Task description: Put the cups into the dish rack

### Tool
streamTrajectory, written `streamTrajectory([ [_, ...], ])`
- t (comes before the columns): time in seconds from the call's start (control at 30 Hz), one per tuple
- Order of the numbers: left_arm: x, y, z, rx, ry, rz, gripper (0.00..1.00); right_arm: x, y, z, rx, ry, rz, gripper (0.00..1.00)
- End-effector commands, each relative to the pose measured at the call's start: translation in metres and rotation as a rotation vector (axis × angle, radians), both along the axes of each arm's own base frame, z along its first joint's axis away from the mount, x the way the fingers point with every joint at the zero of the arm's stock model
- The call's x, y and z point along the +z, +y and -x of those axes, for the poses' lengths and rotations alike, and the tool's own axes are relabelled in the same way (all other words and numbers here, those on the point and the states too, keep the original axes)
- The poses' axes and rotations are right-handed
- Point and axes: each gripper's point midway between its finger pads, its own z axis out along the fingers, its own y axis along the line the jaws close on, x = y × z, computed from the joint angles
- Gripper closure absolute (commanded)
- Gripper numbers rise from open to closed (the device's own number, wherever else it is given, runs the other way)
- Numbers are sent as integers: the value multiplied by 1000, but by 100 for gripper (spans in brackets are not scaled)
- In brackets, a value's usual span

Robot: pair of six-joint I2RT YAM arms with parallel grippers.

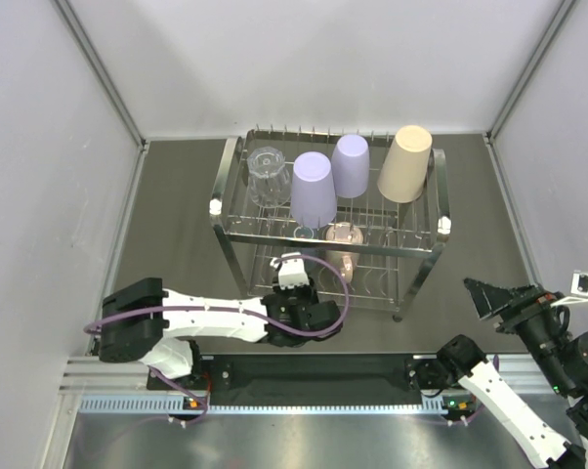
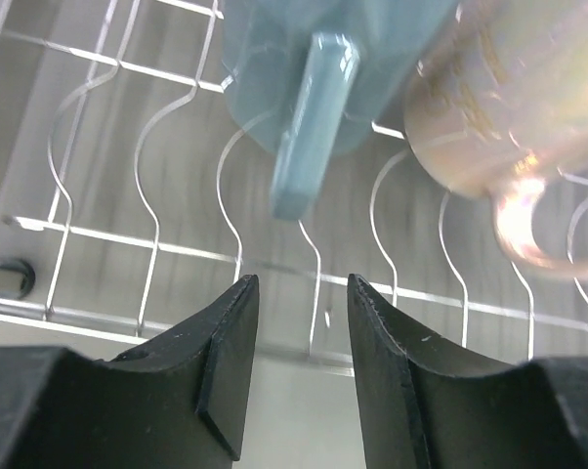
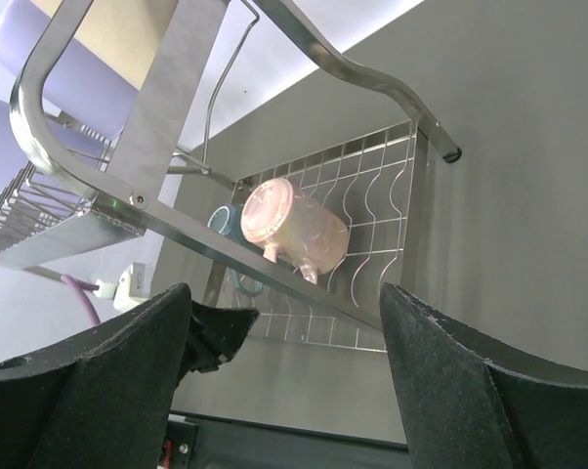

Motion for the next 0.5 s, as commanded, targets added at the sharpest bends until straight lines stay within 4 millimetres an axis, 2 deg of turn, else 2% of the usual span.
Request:
streamTrajectory([
  [0.0,3,-1,13,-27,32,50,54,5,2,2,22,-18,-23,22],
  [0.17,6,-8,37,-112,55,77,55,5,0,4,19,-24,-23,22],
  [0.3,7,-30,76,-305,103,59,55,5,-1,6,21,-31,-27,22],
  [0.4,6,-32,100,-402,131,58,56,8,-3,7,21,-36,-25,22],
  [0.47,4,-25,107,-430,147,58,57,9,-5,9,18,-39,-23,22],
])
